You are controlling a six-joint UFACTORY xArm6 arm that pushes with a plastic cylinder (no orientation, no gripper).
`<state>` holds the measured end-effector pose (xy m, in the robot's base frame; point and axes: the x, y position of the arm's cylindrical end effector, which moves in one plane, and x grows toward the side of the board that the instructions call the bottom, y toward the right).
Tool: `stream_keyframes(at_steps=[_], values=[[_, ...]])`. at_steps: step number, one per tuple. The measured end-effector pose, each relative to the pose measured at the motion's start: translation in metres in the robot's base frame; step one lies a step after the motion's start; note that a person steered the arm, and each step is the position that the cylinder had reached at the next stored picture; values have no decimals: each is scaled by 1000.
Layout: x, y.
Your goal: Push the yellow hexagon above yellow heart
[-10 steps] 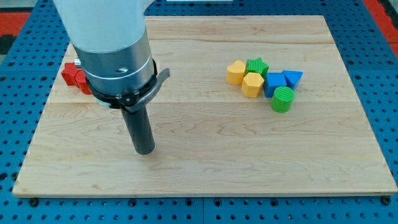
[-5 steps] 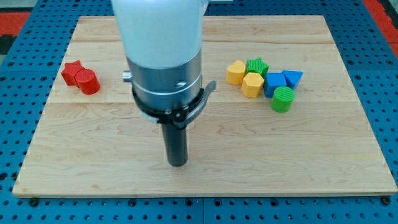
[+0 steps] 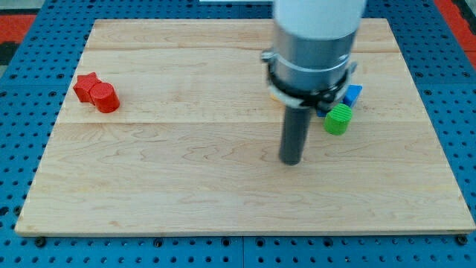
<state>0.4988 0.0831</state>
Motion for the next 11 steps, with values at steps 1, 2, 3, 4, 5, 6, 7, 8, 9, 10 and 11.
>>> stream_keyframes(at_steps=[1,2,3,4,5,6,7,8,9,10,11], values=[[-58,30],[-79,31],[-106,8],[-139,-12],[-163,-12],[-166,-13],[-165,-19],[-165,-14],[-183,-29],[-186,-20],[-202,12]])
